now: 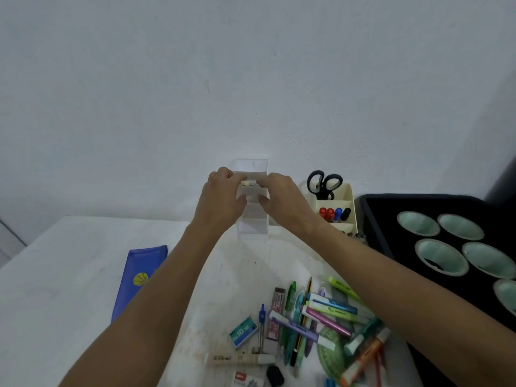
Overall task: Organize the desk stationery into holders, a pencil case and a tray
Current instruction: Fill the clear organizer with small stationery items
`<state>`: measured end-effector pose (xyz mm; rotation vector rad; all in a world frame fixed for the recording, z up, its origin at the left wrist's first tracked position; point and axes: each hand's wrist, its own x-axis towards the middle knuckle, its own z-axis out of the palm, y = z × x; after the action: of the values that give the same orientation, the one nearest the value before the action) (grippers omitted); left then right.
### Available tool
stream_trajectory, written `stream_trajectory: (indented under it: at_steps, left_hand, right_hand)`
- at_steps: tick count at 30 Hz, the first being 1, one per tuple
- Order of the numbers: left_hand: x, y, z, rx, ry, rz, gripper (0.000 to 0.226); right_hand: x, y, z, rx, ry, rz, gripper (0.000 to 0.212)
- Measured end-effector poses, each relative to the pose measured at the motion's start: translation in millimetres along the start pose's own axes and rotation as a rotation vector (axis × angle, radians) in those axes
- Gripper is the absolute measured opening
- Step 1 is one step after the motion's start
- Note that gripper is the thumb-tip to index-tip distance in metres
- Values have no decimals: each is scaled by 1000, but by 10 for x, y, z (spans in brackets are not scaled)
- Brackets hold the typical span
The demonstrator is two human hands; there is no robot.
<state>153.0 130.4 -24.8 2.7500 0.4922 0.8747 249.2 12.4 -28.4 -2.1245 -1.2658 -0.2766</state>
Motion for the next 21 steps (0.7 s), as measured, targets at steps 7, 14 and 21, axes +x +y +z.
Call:
stream_trajectory:
  at_steps: [7, 14, 21]
  left_hand:
    - [-557, 167, 86, -132, -152, -4, 37]
    - [-1054, 435, 392, -92, -612, 146, 26]
    - [-1327, 761, 593, -113, -805, 288, 22]
  right_hand:
    - [-726, 91, -294, 32, -221, 59, 25]
    - [-1415, 390, -467, -91, -602, 210, 14]
    - [-1784, 503, -421, -240, -774, 359, 13]
